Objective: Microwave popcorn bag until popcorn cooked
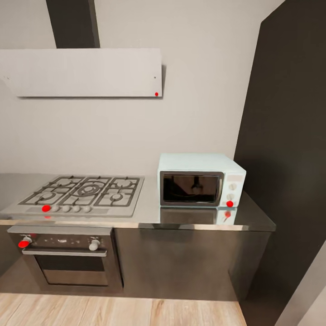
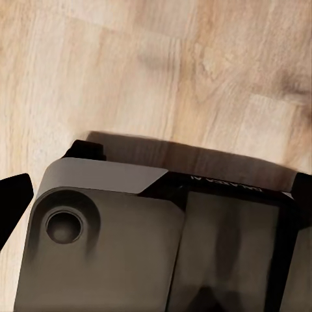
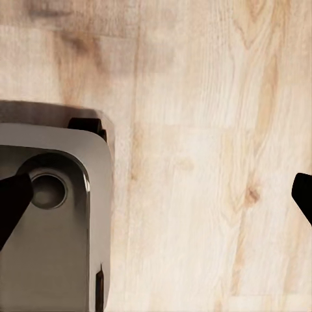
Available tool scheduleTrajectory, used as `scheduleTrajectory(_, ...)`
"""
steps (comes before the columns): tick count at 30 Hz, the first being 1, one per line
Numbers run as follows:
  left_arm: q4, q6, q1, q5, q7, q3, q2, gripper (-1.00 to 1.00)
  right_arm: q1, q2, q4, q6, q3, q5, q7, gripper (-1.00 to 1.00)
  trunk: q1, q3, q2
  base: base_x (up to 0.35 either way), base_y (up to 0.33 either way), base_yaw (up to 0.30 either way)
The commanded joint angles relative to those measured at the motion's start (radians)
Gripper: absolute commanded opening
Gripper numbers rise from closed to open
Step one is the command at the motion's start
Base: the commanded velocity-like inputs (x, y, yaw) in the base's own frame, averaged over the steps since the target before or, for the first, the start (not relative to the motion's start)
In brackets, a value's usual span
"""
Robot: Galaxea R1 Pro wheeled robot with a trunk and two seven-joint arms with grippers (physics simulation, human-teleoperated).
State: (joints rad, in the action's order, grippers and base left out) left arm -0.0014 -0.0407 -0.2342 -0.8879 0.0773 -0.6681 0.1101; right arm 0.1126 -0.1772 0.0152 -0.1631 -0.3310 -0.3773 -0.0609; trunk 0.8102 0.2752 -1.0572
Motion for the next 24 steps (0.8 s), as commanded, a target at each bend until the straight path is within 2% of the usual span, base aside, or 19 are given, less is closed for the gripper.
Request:
scheduleTrajectory(1, 0.000, -0.002, 0.000, -0.007, 0.004, -0.008, 0.000, 1.00, 0.001, -0.001, 0.002, -0.004, -0.009, -0.006, -0.003, 1.00, 0.000, 0.001, -0.001, 0.012, 0.000, 0.000)
scheduleTrajectory(19, 0.000, -0.002, 0.000, -0.007, 0.004, -0.008, 0.000, 1.00, 0.001, -0.006, -0.010, -0.009, -0.019, 0.000, 0.006, 1.00, 0.000, 0.001, -0.001, 0.001, 0.000, 0.000)
scheduleTrajectory(22, 0.000, -0.002, 0.000, -0.006, 0.004, -0.009, 0.000, 1.00, 0.001, -0.003, -0.088, -0.005, -0.022, 0.004, 0.004, 1.00, 0.000, 0.001, -0.001, 0.000, 0.000, 0.000)
scheduleTrajectory(24, 0.000, -0.002, 0.000, -0.006, 0.004, -0.009, 0.000, 1.00, 0.001, -0.003, -0.226, 0.016, -0.022, 0.006, -0.005, 1.00, 0.000, 0.001, -0.001, 0.000, 0.000, 0.000)
